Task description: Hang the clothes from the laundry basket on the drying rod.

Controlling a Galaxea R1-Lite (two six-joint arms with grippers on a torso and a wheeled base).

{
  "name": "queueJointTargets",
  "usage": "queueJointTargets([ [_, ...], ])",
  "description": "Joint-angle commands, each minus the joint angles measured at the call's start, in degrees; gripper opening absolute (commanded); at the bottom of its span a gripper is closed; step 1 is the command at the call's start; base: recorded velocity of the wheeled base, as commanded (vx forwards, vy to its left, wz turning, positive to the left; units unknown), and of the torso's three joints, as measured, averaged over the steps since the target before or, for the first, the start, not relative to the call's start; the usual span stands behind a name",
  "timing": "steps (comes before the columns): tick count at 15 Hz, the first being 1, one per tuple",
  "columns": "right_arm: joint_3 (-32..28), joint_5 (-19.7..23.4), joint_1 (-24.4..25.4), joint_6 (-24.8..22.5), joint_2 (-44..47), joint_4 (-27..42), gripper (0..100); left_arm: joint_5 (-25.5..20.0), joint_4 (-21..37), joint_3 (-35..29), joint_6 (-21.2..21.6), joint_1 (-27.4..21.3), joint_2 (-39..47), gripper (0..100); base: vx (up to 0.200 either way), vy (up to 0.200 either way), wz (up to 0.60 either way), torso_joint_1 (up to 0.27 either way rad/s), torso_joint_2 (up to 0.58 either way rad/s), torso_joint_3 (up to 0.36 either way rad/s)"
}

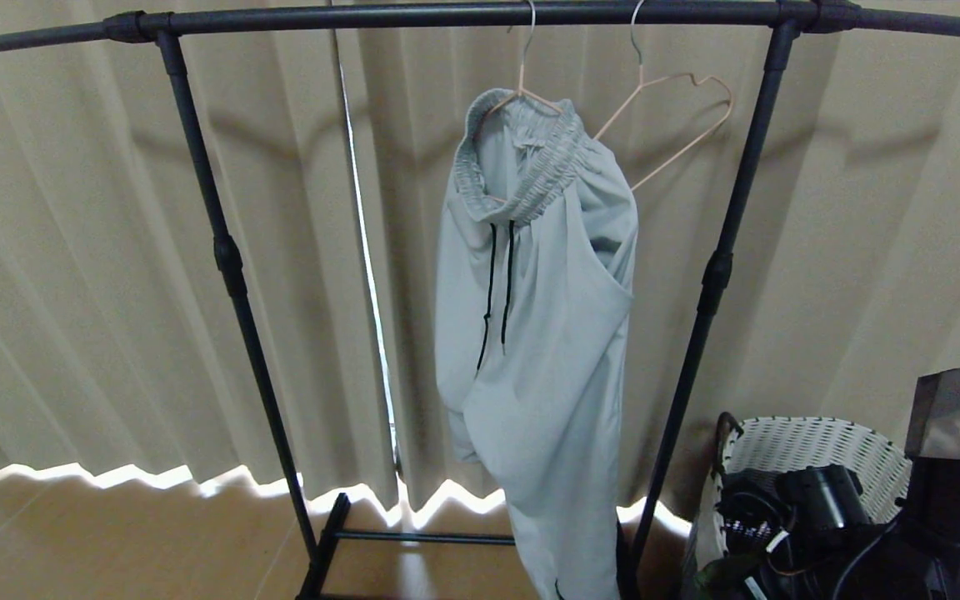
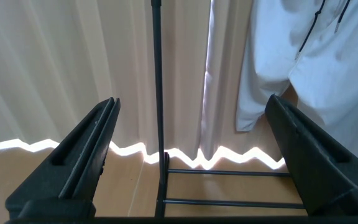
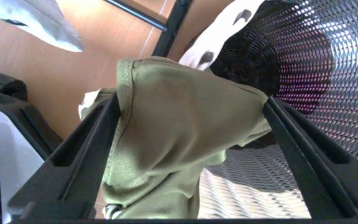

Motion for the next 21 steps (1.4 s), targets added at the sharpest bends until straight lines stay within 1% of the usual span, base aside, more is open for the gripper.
queueJointTargets([
  [1, 0.00, 0.00, 0.02, 0.01, -0.01, -0.22, 0, 0.00, -0.01, 0.00, 0.00, 0.00, -0.03, 100, 0.000, 0.000, 0.00, 0.000, 0.00, 0.000],
  [8, 1.23, 0.18, 0.20, 0.10, -0.53, -2.51, 0, 0.09, -0.01, 0.00, 0.00, 0.00, -0.03, 100, 0.000, 0.000, 0.00, 0.000, 0.00, 0.000],
  [10, 4.92, 0.53, 0.11, 0.36, -2.47, -8.66, 0, 0.00, -0.01, 0.00, 0.00, 0.00, -0.03, 100, 0.000, 0.000, 0.00, 0.000, 0.00, 0.000],
  [12, 9.84, 0.71, 0.11, 1.06, -5.63, -15.69, 0, -0.18, -0.01, 0.00, 0.00, 0.00, -0.03, 100, 0.000, 0.000, 0.00, 0.000, 0.00, 0.000],
  [14, 15.90, 0.97, 0.11, 3.09, -12.31, -24.74, 0, -0.18, -0.01, 0.00, 0.17, 0.00, -0.03, 100, 0.000, 0.000, 0.00, 0.000, 0.00, 0.000],
  [15, 17.31, 0.97, 0.11, 3.79, -15.91, -27.03, 0, -0.27, -0.01, 0.00, 0.35, 0.00, -0.03, 100, 0.000, 0.000, 0.00, 0.000, 0.00, 0.000],
  [16, 17.31, 0.97, 0.11, 3.97, -16.97, -27.47, 0, -0.35, -0.01, 0.00, 0.35, 0.00, -0.03, 100, 0.000, 0.000, 0.00, 0.000, 0.00, 0.000],
  [17, 17.31, 1.67, 0.11, 6.51, -22.51, -29.49, 0, -0.35, -0.01, 0.00, 0.17, 0.00, -0.03, 100, 0.000, 0.000, 0.00, 0.000, 0.00, 0.000],
  [18, 17.31, 2.55, 0.11, 8.18, -27.60, -29.58, 0, -0.27, -0.01, 0.00, 0.09, 0.00, -0.03, 100, 0.000, 0.000, 0.00, 0.000, 0.00, 0.000],
  [19, 17.31, 2.90, 0.11, 8.18, -31.47, -29.31, 0, -0.35, -0.01, 0.00, 0.17, 0.00, -0.03, 100, 0.000, 0.000, 0.00, 0.000, 0.00, 0.000],
  [21, 17.31, 2.90, 0.20, 8.18, -35.95, -29.31, 0, -0.53, -0.01, 0.00, 0.26, 0.00, -0.03, 100, 0.000, 0.000, 0.00, 0.000, 0.00, 0.000],
])
